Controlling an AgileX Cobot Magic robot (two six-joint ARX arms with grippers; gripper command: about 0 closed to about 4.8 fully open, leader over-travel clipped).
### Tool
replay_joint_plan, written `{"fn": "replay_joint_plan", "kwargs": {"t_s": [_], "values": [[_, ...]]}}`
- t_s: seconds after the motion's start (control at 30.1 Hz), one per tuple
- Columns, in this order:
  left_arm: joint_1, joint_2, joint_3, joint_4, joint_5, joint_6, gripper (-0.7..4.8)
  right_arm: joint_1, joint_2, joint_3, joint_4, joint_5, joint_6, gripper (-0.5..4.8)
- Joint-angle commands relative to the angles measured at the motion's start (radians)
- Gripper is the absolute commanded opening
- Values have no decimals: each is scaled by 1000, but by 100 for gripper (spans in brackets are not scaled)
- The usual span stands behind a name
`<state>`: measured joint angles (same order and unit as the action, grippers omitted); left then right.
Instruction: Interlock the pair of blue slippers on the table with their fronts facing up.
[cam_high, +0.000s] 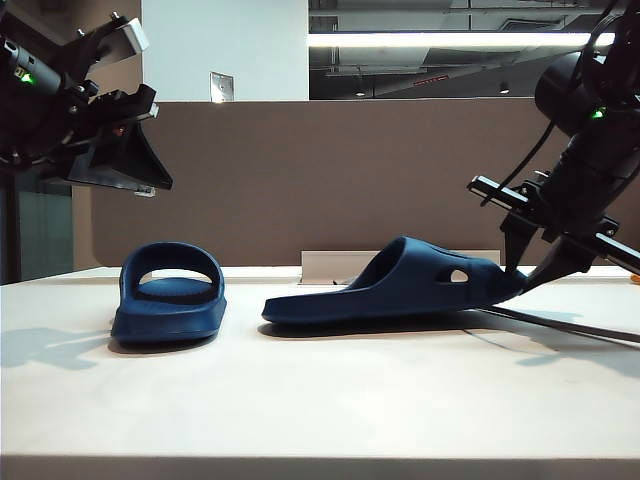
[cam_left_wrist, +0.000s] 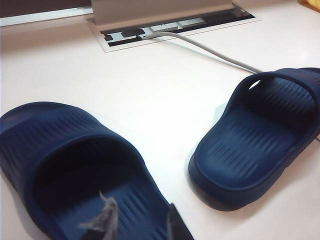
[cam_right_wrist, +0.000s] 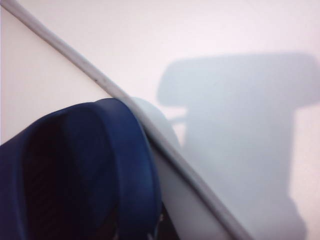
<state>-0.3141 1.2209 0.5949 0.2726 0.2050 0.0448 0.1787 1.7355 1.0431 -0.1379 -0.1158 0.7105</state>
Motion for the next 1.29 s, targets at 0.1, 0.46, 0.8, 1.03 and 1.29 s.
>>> {"fn": "replay_joint_plan", "kwargs": {"t_s": [0.1,0.46,0.8,1.03,1.29], "values": [[0,-3,3,11,25,0,128,-1,-5,3,-19,28,-39,40],[0,-3,3,2,42,0,128,-1,-1,3,-27,29,-95,67],[0,-3,3,0,42,0,130,-12,-1,3,-69,53,-147,203],[1,-3,4,-26,42,9,130,-22,-37,11,-68,53,-381,203],[116,-3,81,-117,125,3,129,-26,-93,91,-73,-311,-483,203]]}}
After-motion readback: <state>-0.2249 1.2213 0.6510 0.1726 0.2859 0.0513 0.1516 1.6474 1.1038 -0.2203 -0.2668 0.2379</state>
